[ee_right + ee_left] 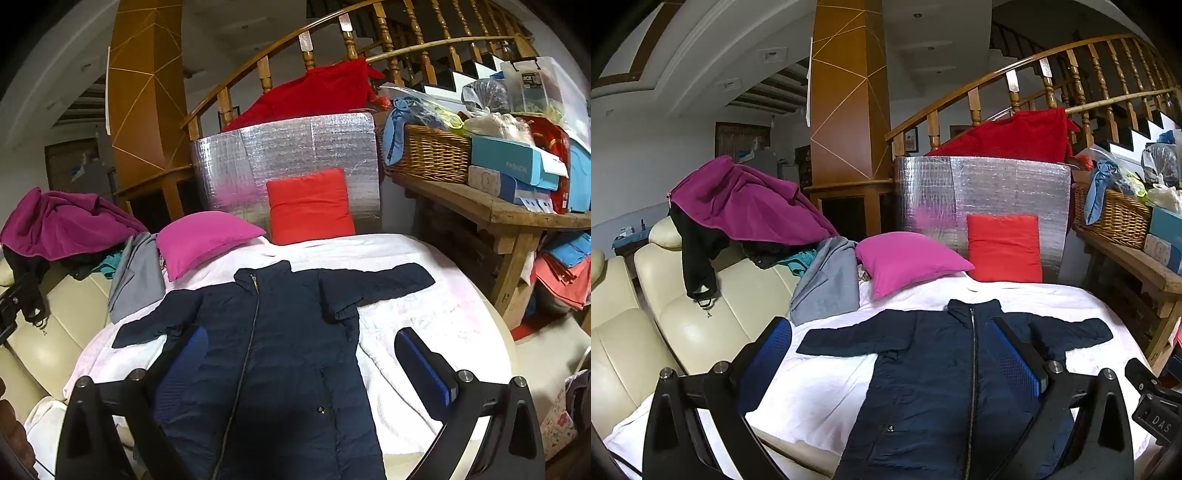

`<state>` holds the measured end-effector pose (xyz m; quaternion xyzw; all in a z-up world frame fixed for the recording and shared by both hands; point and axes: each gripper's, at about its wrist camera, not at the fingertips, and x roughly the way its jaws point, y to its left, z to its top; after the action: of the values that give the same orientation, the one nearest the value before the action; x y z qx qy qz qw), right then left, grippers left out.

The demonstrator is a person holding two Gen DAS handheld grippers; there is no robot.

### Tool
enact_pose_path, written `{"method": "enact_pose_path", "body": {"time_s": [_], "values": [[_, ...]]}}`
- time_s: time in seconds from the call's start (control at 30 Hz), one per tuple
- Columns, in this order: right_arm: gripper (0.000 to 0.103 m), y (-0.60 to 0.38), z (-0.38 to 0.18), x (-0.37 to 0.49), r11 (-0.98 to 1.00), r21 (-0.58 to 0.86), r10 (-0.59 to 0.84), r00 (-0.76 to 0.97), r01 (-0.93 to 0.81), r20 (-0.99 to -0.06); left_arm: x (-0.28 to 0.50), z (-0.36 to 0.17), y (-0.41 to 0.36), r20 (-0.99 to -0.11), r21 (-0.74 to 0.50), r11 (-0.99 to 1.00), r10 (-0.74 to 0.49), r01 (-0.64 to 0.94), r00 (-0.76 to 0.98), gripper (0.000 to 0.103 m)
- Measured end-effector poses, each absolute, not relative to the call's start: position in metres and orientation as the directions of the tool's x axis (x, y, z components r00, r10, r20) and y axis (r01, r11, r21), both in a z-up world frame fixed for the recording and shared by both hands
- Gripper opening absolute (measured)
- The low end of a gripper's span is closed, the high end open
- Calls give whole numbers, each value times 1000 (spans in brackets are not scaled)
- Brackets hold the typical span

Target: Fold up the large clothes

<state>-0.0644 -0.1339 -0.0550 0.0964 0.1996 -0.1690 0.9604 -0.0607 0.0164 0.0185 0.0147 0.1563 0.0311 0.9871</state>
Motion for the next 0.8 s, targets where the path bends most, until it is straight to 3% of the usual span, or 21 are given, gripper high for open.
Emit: {"method": "enact_pose_path", "body": {"time_s": [0.8], "values": [[103,-142,-54,-61,918,122,-295,854,378,-429,-60,17,12,-314,52,997,63,-49,947,103]]}}
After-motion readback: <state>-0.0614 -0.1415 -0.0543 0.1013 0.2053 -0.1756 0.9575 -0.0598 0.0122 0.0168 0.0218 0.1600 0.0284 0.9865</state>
